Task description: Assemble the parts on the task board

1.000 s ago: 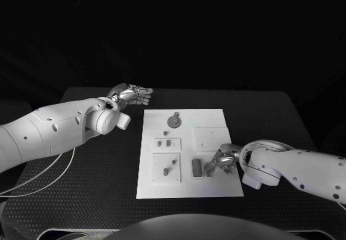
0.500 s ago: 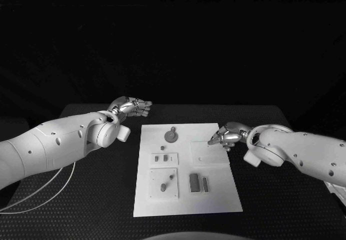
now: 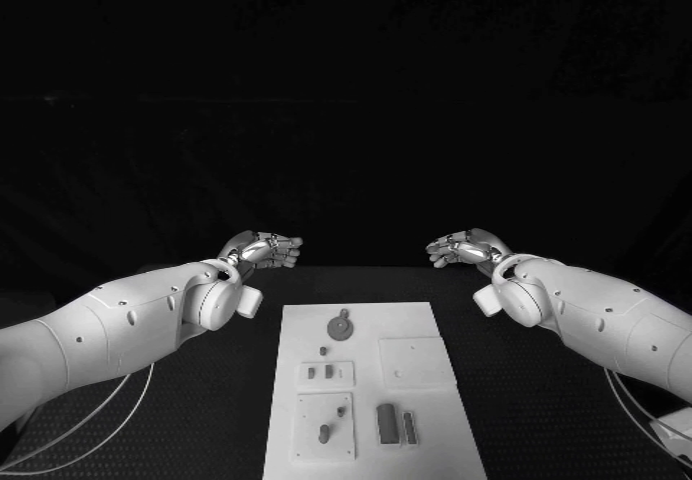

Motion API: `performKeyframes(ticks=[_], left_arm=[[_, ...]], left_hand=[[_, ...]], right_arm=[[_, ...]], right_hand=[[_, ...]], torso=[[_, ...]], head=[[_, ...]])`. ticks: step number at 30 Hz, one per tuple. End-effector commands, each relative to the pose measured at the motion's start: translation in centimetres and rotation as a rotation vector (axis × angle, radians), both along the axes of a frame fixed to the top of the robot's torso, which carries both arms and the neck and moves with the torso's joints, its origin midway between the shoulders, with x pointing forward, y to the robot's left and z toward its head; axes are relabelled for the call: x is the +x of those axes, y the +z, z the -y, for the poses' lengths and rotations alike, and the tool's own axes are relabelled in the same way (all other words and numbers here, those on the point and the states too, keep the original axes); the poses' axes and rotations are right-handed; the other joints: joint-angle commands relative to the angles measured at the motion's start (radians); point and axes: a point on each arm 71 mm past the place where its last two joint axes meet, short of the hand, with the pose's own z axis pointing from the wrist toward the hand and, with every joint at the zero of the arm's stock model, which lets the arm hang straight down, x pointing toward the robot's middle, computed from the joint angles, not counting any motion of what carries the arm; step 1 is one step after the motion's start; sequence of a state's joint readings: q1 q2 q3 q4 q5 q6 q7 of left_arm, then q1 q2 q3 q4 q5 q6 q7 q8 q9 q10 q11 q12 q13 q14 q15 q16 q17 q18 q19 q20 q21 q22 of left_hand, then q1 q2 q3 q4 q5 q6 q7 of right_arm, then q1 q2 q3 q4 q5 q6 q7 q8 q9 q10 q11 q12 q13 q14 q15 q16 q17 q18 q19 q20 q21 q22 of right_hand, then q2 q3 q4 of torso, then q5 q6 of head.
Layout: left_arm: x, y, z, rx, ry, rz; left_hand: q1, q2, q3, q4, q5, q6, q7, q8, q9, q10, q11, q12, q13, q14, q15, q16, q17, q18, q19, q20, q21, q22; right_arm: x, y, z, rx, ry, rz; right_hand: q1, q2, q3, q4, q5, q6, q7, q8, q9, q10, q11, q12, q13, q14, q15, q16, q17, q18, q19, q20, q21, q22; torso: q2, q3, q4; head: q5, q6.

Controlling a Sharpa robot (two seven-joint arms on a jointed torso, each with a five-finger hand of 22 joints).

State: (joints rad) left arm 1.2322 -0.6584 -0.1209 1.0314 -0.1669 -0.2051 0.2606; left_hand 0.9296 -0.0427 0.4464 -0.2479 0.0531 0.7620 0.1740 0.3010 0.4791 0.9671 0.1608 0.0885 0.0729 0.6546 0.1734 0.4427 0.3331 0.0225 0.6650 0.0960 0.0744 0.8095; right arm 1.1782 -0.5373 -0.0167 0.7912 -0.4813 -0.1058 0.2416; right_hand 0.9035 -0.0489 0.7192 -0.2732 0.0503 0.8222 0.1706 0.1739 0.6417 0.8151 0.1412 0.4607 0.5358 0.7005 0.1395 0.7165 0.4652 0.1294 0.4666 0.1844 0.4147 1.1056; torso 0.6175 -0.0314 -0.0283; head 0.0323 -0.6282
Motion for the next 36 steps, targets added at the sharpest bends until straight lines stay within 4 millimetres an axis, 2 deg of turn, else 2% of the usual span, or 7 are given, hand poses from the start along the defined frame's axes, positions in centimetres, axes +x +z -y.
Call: performKeyframes(ticks=[1, 13, 14, 16, 17, 25, 36], left_arm=[[0.4, 0.1, -0.3, -0.066, 0.018, -0.006], [0.9, 0.0, -0.5, -0.066, 0.019, 0.006], [0.8, -0.1, -0.8, -0.034, 0.040, -0.007], [0.8, -0.2, -0.7, -0.036, 0.041, -0.006], [0.7, -0.2, -0.6, -0.039, 0.043, -0.004], [-1.4, -0.9, 1.4, -0.086, 0.080, 0.027], [-7.3, -1.0, 5.7, -0.174, 0.182, 0.088]], left_hand=[[-0.003, 0.007, -0.002, -0.005, -0.002, -0.013, -0.002, -0.007, -0.003, -0.013, -0.003, -0.010, -0.003, -0.017, 0.002, -0.012, -0.005, -0.015, 0.005, -0.003, -0.004, -0.004], [-0.006, 0.011, -0.004, -0.005, -0.002, -0.021, -0.006, -0.012, -0.006, -0.025, -0.008, -0.021, -0.005, -0.027, 0.003, -0.020, -0.008, -0.023, -0.001, -0.006, -0.007, -0.009], [-0.930, 0.043, -0.446, 0.248, -0.053, -0.762, -0.174, -0.301, -0.479, -0.967, -0.161, -0.089, -0.073, -0.655, -0.173, -0.443, -0.333, -0.023, -0.665, -0.096, -0.074, -0.810], [-0.930, 0.043, -0.446, 0.248, -0.053, -0.762, -0.174, -0.301, -0.479, -0.967, -0.161, -0.089, -0.073, -0.655, -0.173, -0.443, -0.333, -0.023, -0.665, -0.096, -0.074, -0.810], [-0.930, 0.043, -0.446, 0.248, -0.053, -0.762, -0.174, -0.301, -0.479, -0.967, -0.161, -0.089, -0.073, -0.655, -0.173, -0.443, -0.333, -0.023, -0.665, -0.096, -0.074, -0.810], [-0.930, 0.043, -0.446, 0.248, -0.053, -0.762, -0.174, -0.301, -0.479, -0.967, -0.161, -0.089, -0.073, -0.655, -0.173, -0.443, -0.333, -0.023, -0.665, -0.096, -0.074, -0.810], [-0.930, 0.043, -0.446, 0.248, -0.053, -0.762, -0.174, -0.301, -0.479, -0.967, -0.161, -0.089, -0.073, -0.655, -0.173, -0.443, -0.333, -0.023, -0.665, -0.096, -0.074, -0.810]], right_arm=[[0.1, 0.0, -1.1, 0.132, 0.037, 0.043], [-1.0, -2.1, -2.2, 0.165, 0.068, 0.008], [-0.7, -1.7, -2.0, 0.132, 0.039, 0.006], [-0.7, -1.7, -2.0, 0.135, 0.038, 0.008], [-0.8, -1.7, -2.1, 0.139, 0.035, 0.010], [-2.2, -1.4, -3.2, 0.207, -0.009, 0.049], [-7.1, -0.6, -5.7, 0.352, -0.145, 0.091]], right_hand=[[0.006, 0.013, -0.012, 0.004, 0.002, -0.028, -0.006, -0.003, -0.010, 0.005, 0.008, -0.109, -0.118, -0.033, 0.013, -0.123, -0.066, -0.008, -0.027, 0.015, -0.063, -0.044], [-0.011, 0.020, -0.155, -0.001, 0.000, -0.055, 0.004, 0.010, -0.042, 0.070, 0.013, -0.224, -0.286, -0.014, 0.021, -0.237, -0.136, -0.008, -0.037, 0.024, -0.120, -0.056], [-0.903, 0.049, -0.719, 0.273, -0.050, -0.822, -0.171, -0.174, -0.642, -0.815, -0.141, -0.461, -0.536, -0.701, -0.139, -0.716, -0.465, -0.129, -0.467, -0.184, -0.415, -0.370], [-0.903, 0.049, -0.719, 0.273, -0.050, -0.822, -0.171, -0.174, -0.642, -0.815, -0.141, -0.461, -0.536, -0.701, -0.139, -0.716, -0.465, -0.129, -0.467, -0.184, -0.415, -0.394], [-0.903, 0.049, -0.719, 0.273, -0.050, -0.822, -0.171, -0.174, -0.642, -0.815, -0.141, -0.461, -0.536, -0.701, -0.139, -0.716, -0.465, -0.129, -0.467, -0.184, -0.415, -1.106], [-0.903, 0.049, -0.719, 0.273, -0.050, -0.822, -0.171, -0.174, -0.642, -0.815, -0.141, -0.461, -0.536, -0.701, -0.139, -0.716, -0.465, -0.129, -0.467, -0.184, -0.415, -1.106], [-0.903, 0.049, -0.719, 0.273, -0.050, -0.822, -0.171, -0.174, -0.642, -0.815, -0.141, -0.461, -0.536, -0.701, -0.139, -0.716, -0.465, -0.129, -0.467, -0.184, -0.415, -1.106]], torso=[[-0.014, 0.0049, 0.0019], [-0.028, 0.0168, -0.0053], [-0.026, 0.0115, -0.0015], [-0.028, 0.0122, -0.0005], [-0.031, 0.0137, 0.0017], [-0.069, 0.0297, 0.0258], [-0.073, 0.0314, 0.0283]], head=[[0.007, 0.028], [0.032, 0.049], [0.025, 0.038], [0.023, 0.038], [0.019, 0.037], [-0.027, 0.029], [-0.032, 0.028]])
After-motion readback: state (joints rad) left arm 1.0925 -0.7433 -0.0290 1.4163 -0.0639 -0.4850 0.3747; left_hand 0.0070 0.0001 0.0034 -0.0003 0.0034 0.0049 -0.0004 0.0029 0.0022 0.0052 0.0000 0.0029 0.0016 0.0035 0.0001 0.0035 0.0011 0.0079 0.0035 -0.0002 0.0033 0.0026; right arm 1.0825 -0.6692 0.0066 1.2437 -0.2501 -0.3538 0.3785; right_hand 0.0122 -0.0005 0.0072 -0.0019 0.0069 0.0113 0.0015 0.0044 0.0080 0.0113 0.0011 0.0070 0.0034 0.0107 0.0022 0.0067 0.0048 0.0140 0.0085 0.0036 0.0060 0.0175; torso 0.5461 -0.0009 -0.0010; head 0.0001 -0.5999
